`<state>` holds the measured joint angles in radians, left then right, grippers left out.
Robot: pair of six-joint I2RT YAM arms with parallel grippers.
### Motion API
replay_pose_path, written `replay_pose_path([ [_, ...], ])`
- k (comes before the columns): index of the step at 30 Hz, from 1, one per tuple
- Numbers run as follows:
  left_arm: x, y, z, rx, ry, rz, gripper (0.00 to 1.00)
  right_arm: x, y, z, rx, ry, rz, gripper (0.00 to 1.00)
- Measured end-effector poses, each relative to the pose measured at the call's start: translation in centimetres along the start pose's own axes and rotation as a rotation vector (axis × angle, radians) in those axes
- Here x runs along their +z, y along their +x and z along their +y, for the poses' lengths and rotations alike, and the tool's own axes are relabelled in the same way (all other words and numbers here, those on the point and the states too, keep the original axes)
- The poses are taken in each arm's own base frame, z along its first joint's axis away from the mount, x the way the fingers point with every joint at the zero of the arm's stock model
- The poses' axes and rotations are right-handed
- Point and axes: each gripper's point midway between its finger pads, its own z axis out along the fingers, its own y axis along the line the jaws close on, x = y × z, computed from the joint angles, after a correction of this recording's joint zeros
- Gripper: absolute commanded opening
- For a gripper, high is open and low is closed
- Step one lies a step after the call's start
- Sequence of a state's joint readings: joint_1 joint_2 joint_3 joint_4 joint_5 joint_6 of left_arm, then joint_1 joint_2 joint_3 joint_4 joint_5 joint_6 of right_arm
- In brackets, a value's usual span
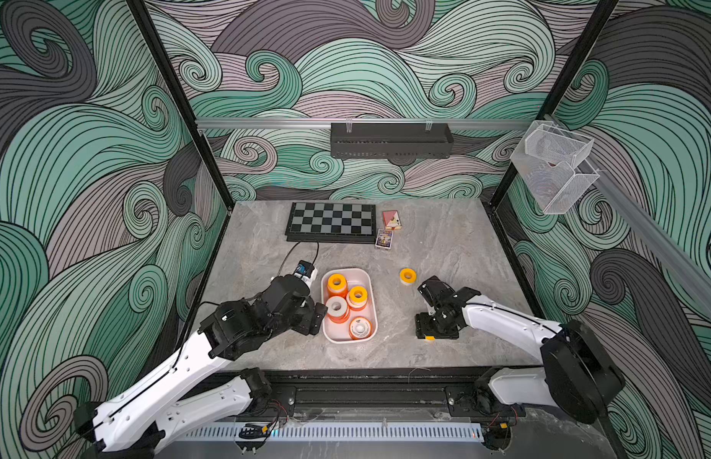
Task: Put the sealing tape into the storage box
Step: Pick up the sealing tape at the center of the board.
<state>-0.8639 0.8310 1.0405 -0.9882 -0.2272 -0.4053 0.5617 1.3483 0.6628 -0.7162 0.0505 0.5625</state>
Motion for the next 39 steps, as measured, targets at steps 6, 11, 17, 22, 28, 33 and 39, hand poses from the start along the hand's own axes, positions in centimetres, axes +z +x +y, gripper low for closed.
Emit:
replay_pose_path([
  [6, -0.3, -0.2, 0.1, -0.007, 0.003, -0.017, 0.80, 0.4, 0.1, -0.7, -0.003, 0.052, 0.002, 0.66],
  [11, -0.2, -0.1, 0.1, -0.007, 0.003, -0.016, 0.80, 0.3, -0.3, -0.8, -0.006, 0.067, -0.007, 0.68],
  [17, -0.1, -0.1, 0.1, -0.007, 0.000, -0.010, 0.80, -0.1, -1.1, -0.6, -0.013, 0.068, -0.028, 0.67],
  [22, 0.0, -0.1, 0.2, -0.009, -0.003, -0.010, 0.80, -0.2, -1.4, -0.4, -0.024, 0.069, -0.031, 0.58],
  [28, 0.0, -0.1, 0.2, -0.010, -0.004, -0.011, 0.80, -1.3, -2.0, 0.2, -0.040, 0.046, -0.053, 0.56],
  [33, 0.0, -0.1, 0.3, -0.010, -0.008, -0.010, 0.80, -4.8, -3.1, 2.3, -0.091, -0.013, -0.107, 0.56],
  [39, 0.0, -0.2, 0.7, -0.016, -0.028, -0.017, 0.80, -10.7, -4.2, 8.6, -0.241, -0.123, -0.208, 0.56],
])
